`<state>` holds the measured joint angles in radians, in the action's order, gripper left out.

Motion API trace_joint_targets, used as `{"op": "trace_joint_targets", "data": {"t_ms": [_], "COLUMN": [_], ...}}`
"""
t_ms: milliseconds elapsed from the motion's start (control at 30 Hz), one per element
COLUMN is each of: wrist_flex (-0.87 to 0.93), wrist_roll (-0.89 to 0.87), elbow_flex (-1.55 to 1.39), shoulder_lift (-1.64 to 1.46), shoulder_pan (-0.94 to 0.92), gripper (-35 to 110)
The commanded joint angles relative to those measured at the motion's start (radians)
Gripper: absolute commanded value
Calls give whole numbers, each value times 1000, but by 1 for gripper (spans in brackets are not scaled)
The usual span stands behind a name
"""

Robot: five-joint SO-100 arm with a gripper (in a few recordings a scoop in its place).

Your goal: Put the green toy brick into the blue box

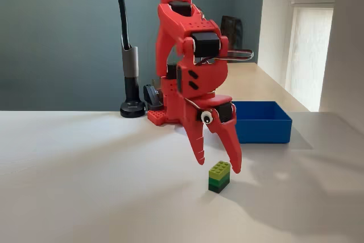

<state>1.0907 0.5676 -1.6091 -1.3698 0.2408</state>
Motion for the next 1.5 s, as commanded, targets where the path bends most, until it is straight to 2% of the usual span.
{"op": "trace_joint_targets", "data": {"t_ms": [0, 433, 833, 1200, 1467], "wrist_flex": [14, 67, 18, 28, 146], "wrist_roll": [14, -3, -81, -144, -227], "elbow_flex": [83, 293, 299, 311, 357], "shoulder_lift": [6, 173, 190, 176, 166], "shoulder_pan": [14, 9, 20, 48, 80], "gripper": [31, 24, 0, 0, 0]}}
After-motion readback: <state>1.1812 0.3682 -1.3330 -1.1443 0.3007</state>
